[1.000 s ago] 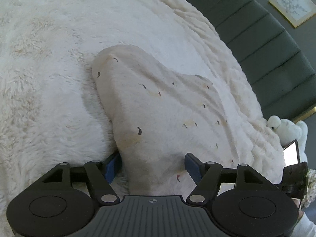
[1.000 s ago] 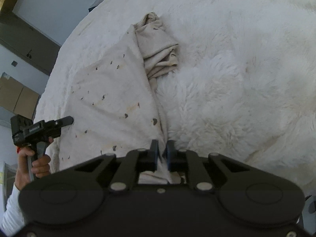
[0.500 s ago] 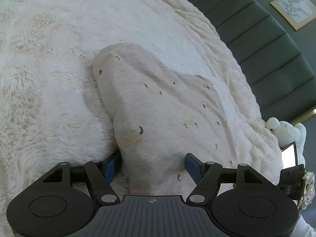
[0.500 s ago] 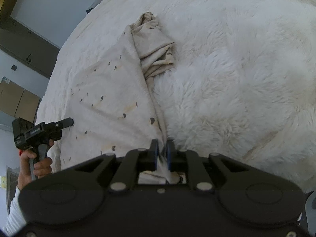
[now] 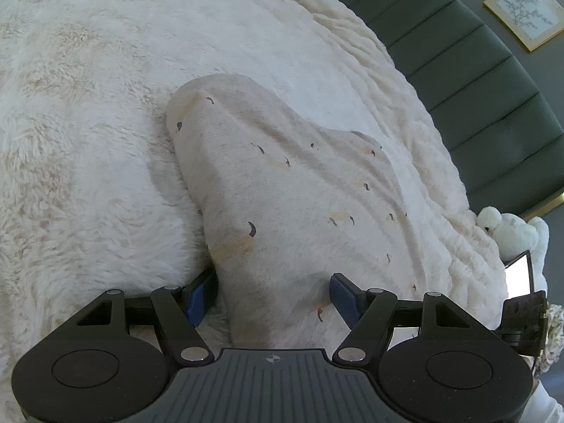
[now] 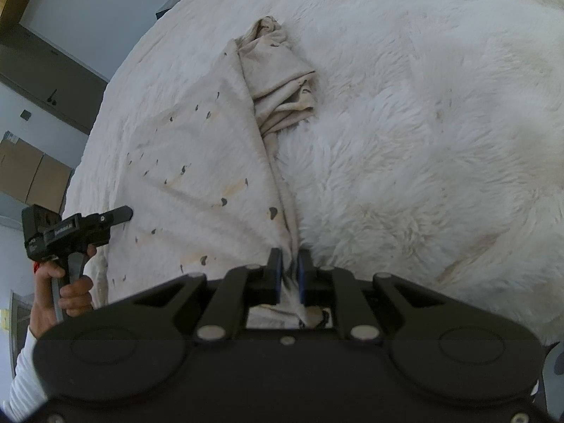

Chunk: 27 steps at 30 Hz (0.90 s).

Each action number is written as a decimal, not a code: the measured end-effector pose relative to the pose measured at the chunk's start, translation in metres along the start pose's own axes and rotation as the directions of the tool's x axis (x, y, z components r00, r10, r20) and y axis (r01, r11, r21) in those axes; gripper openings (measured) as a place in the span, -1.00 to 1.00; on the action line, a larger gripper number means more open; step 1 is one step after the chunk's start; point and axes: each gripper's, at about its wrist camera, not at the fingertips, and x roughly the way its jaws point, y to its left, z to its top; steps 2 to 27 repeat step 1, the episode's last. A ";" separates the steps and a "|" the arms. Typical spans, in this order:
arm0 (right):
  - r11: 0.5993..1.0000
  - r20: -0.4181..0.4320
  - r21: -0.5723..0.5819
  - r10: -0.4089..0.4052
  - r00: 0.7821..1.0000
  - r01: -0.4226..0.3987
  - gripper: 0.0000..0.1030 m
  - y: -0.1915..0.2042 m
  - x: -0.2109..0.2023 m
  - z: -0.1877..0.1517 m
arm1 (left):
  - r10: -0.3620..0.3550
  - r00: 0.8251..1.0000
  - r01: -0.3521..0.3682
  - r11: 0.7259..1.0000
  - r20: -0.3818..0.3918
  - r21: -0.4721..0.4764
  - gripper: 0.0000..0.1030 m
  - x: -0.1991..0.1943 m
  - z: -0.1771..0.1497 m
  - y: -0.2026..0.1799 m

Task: Fold clothes

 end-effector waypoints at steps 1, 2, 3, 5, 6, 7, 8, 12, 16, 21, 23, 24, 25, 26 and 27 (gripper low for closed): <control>1.000 0.000 0.001 0.001 1.000 -0.001 -0.83 0.000 0.000 0.000 | 0.000 1.000 0.000 1.000 -0.001 0.000 0.27 -0.001 0.000 0.001; 1.000 0.000 0.001 0.001 1.000 -0.001 -0.83 0.000 0.000 0.000 | 0.000 1.000 0.000 1.000 -0.001 0.000 0.27 -0.001 0.000 0.001; 1.000 0.000 0.001 0.001 1.000 -0.001 -0.83 0.000 0.000 0.000 | 0.000 1.000 0.000 1.000 -0.001 0.000 0.27 -0.001 0.000 0.001; 1.000 0.000 0.001 0.001 1.000 -0.001 -0.83 0.000 0.000 0.000 | 0.000 1.000 0.000 1.000 -0.001 0.000 0.27 -0.001 0.000 0.001; 1.000 0.000 0.001 0.001 1.000 -0.001 -0.83 0.000 0.000 0.000 | 0.000 1.000 0.000 1.000 -0.001 0.000 0.27 -0.001 0.000 0.001; 1.000 0.000 0.001 0.001 1.000 -0.001 -0.83 0.000 0.000 0.000 | 0.000 1.000 0.000 1.000 -0.001 0.000 0.27 -0.001 0.000 0.001; 1.000 0.000 0.001 0.001 1.000 -0.001 -0.83 0.000 0.000 0.000 | 0.000 1.000 0.000 1.000 -0.001 0.000 0.27 -0.001 0.000 0.001; 1.000 0.000 0.001 0.001 1.000 -0.001 -0.83 0.000 0.000 0.000 | 0.000 1.000 0.000 1.000 -0.001 0.000 0.27 -0.001 0.000 0.001; 1.000 0.000 0.001 0.001 1.000 -0.001 -0.83 0.000 0.000 0.000 | 0.000 1.000 0.000 1.000 -0.001 0.000 0.27 -0.001 0.000 0.001; 1.000 0.000 0.001 0.001 1.000 -0.001 -0.83 0.000 0.000 0.000 | 0.000 1.000 0.000 1.000 -0.001 0.000 0.27 -0.001 0.000 0.001; 1.000 0.000 0.001 0.001 1.000 -0.001 -0.83 0.000 0.000 0.000 | 0.000 1.000 0.000 1.000 -0.001 0.000 0.27 -0.001 0.000 0.001; 1.000 0.000 0.001 0.001 1.000 -0.001 -0.83 0.000 0.000 0.000 | 0.000 1.000 0.000 1.000 -0.001 0.000 0.27 -0.001 0.000 0.001; 1.000 0.000 0.001 0.001 1.000 -0.001 -0.83 0.000 0.000 0.000 | 0.000 1.000 0.000 1.000 -0.001 0.000 0.27 -0.001 0.000 0.001; 1.000 0.000 0.001 0.001 1.000 -0.001 -0.83 0.000 0.000 0.000 | 0.000 1.000 0.000 1.000 -0.001 0.000 0.27 -0.001 0.000 0.001; 1.000 0.000 0.001 0.001 1.000 -0.001 -0.83 0.000 0.000 0.000 | 0.000 1.000 0.000 1.000 -0.001 0.000 0.27 -0.001 0.000 0.001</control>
